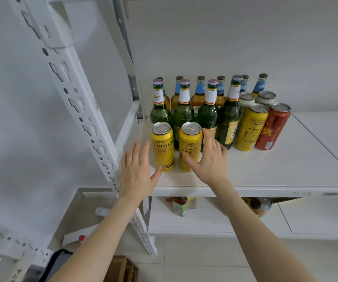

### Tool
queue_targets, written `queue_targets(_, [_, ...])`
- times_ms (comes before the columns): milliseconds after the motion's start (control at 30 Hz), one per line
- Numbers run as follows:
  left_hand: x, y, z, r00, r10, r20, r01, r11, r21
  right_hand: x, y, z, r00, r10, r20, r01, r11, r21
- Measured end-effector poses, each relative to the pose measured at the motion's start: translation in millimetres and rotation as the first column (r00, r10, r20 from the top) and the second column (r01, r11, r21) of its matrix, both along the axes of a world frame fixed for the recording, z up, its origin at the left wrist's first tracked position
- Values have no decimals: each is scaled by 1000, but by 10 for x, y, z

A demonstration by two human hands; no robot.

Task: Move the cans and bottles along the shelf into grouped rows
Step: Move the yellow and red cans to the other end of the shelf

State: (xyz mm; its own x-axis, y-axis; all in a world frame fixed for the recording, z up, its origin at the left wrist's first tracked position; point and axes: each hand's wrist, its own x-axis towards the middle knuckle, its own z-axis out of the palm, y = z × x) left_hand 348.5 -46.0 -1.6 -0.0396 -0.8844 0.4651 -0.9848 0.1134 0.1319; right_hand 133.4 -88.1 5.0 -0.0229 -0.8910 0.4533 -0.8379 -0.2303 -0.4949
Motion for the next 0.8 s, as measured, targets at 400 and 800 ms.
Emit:
queue_targets(400, [-129, -557, -202, 540, 25, -841, 331, 913, 239, -30, -393, -107, 713, 140, 687, -379, 901, 210])
queue_targets(800, [-100, -680, -240, 385, 122, -915, 379, 883, 277, -110, -420, -86, 577, 172, 798, -510, 839, 188])
